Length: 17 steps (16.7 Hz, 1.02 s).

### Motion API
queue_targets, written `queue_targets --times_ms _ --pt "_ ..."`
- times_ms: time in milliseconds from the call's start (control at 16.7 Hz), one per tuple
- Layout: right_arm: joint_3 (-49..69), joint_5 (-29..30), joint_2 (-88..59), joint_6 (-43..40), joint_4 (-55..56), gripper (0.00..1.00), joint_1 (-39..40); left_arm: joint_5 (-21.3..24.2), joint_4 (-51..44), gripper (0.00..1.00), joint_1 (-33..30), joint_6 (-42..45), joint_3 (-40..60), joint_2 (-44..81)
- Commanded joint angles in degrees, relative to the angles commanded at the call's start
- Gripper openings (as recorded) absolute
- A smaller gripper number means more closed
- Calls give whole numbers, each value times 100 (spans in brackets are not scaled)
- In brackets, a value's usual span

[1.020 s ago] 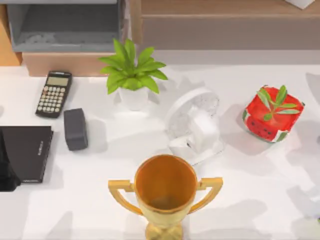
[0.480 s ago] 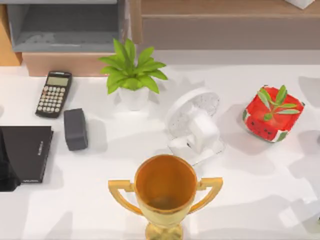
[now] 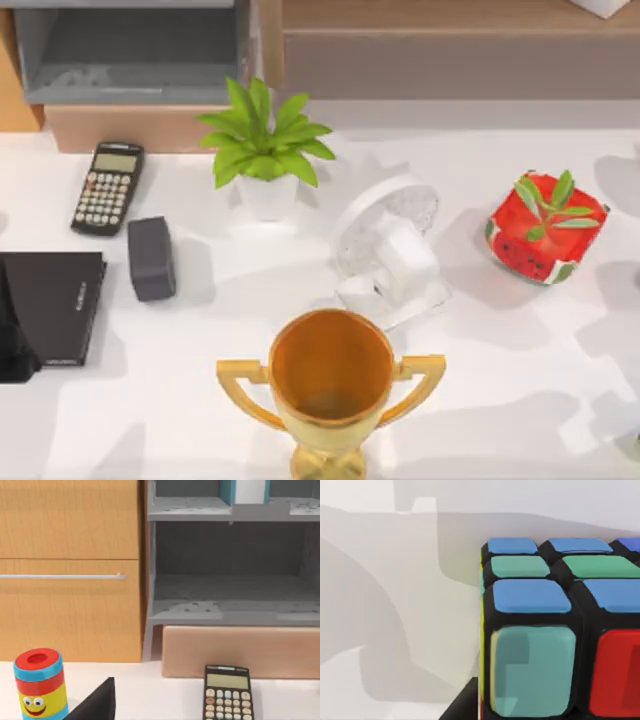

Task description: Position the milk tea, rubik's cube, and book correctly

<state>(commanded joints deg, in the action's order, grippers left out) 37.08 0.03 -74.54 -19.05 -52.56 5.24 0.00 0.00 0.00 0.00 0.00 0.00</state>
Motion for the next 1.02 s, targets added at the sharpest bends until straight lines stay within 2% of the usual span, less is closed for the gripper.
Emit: queue_targets --times_ms 420,1020 --pt "0 0 0 0 0 2 0 0 0 100 0 0 0 0" --pt "30 5 15 0 -24 0 0 0 0 100 0 0 0 0"
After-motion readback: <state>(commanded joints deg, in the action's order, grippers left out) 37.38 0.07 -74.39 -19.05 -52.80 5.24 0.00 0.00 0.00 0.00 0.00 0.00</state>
